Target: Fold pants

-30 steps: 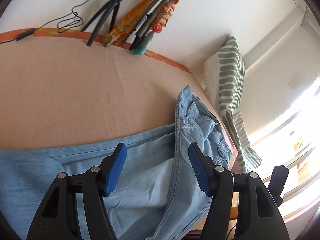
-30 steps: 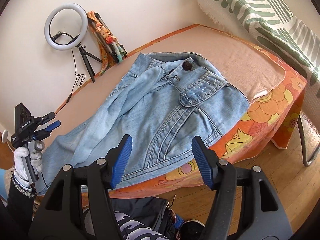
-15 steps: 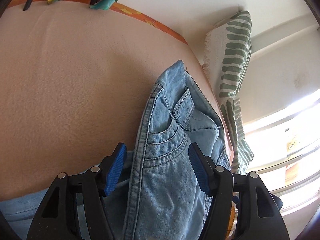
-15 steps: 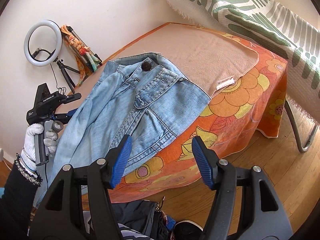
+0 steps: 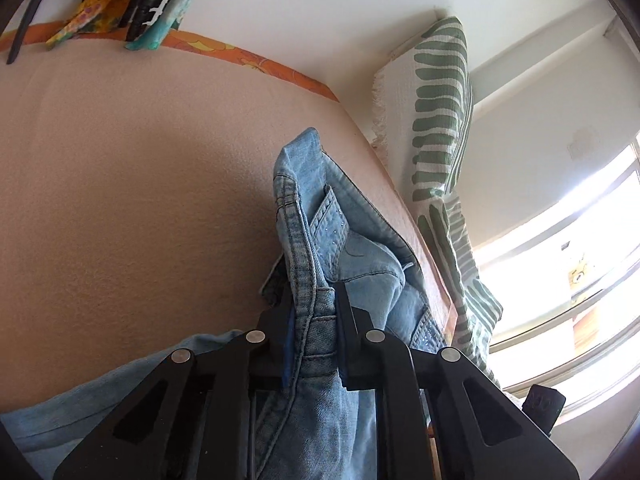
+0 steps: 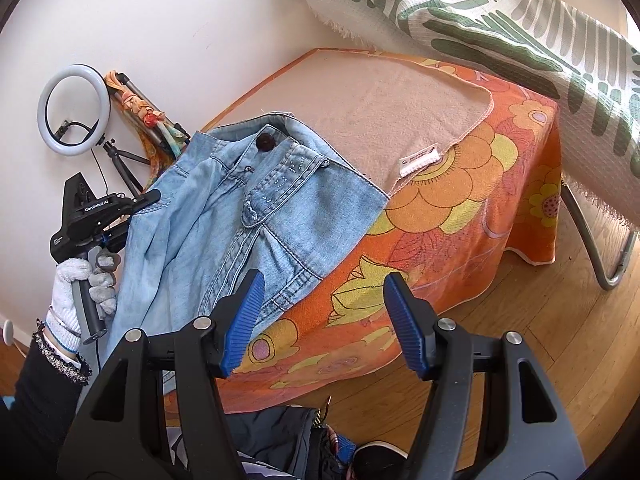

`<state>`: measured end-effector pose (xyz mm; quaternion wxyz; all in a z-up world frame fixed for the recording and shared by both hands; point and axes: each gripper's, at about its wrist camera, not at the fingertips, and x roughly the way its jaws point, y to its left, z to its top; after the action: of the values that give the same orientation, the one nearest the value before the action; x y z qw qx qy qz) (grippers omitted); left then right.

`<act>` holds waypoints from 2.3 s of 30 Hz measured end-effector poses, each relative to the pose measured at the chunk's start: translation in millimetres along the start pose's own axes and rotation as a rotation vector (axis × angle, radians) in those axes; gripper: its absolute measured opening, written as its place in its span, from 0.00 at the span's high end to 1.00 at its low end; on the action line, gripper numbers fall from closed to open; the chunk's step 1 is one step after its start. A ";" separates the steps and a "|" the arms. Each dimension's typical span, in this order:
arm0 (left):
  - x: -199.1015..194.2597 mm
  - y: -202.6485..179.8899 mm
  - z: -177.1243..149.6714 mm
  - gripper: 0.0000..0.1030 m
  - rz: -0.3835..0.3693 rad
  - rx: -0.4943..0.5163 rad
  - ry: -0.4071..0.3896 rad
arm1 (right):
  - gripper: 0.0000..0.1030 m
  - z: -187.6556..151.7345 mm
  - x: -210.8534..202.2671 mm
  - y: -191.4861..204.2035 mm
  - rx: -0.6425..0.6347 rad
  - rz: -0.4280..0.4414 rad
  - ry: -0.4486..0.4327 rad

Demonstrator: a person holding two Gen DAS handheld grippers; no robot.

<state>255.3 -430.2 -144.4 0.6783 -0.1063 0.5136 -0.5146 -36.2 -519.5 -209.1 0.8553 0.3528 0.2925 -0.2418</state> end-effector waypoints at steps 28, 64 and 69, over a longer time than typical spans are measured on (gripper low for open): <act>61.0 -128.3 -129.6 0.87 -0.018 0.587 0.364 | 0.37 67.2 -4.7 -58.8 0.273 0.324 -0.070; -357.4 160.7 -254.5 0.66 0.826 -0.153 -0.397 | 0.24 60.9 154.3 206.5 -0.777 0.298 0.293; -381.9 185.3 -272.1 0.66 0.904 -0.205 -0.436 | 0.24 48.6 191.1 225.6 -0.835 0.246 0.354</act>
<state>166.9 65.7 -167.2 0.9107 -0.0444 0.4024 -0.0825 255.7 -452.3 -204.9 0.8832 0.0462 0.4624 0.0635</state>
